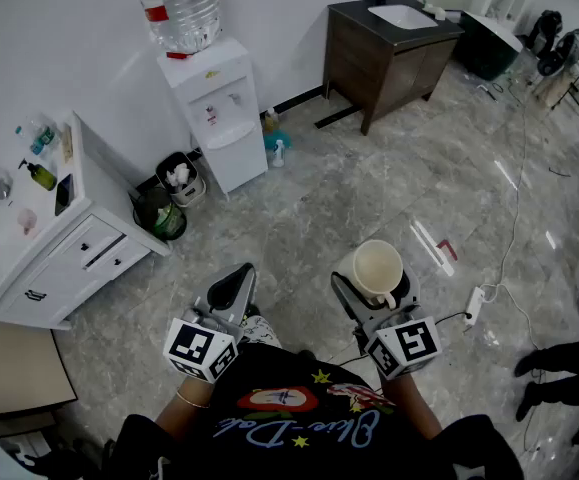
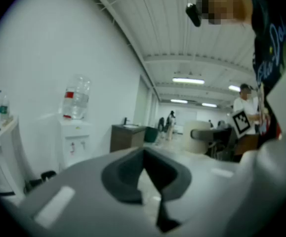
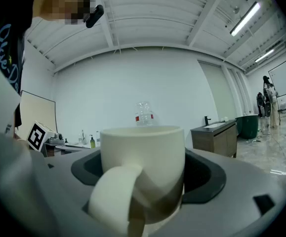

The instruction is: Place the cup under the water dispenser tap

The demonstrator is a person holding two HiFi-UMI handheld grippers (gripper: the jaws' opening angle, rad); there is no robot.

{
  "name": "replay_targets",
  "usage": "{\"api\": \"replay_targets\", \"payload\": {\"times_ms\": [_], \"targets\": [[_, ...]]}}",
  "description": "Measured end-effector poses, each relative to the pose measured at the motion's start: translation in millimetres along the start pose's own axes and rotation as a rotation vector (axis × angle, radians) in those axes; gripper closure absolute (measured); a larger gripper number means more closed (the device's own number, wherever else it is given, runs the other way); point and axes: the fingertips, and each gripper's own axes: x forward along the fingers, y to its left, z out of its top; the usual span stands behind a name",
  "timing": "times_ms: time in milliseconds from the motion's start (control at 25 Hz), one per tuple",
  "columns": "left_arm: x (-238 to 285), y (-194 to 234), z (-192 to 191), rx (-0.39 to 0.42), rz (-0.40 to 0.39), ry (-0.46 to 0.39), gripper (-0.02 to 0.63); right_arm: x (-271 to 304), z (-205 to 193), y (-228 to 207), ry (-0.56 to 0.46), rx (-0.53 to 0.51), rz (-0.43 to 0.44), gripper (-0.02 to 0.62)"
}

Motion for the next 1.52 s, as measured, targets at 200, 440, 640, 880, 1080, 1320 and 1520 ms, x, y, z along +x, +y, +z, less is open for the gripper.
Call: {"api": "replay_targets", "payload": {"times_ms": [200,440,640,880,1080,1320,1520], "targets": [[26.0,76.3,-16.4,-0.005,0.109,0.028,0.609,77.1,-18.5,-16.4,0.042,-0.031,0.038,0.181],[111.4,201.9,-32.7,-0.061,0.105,0.052,0.609,246.9,-26.4,-34.2,0.065,-0.064,0.081,0.181],[206.4,331.2,-27.7,0.019,0.064,0.098,0.609,437.2,-30.5,-70.2,0.058,0.012,0.054,0.181],[297.9,425.8,-39.4,0.025,0.049,0.088,0.609,594.9,-65.9,-99.2,0.111,-0.103,0.028,0.181],[363.2,474.0,-81.5,0.065,0.129,0.042,0.609,677.3,-156.3,-124.1,0.139,-0.135,0.049,0.181],[394.2,502.8,-155.8,-0.014,0.172,0.117,0.609,726.5,-265.9,-143.1,0.231,-0.095,0.034,0.181],[387.7,505.9,-191.2,-0.108,0.180,0.141,0.609,778.2,-313.1,-144.5,0.188,-0.106,0.026,0.181]]}}
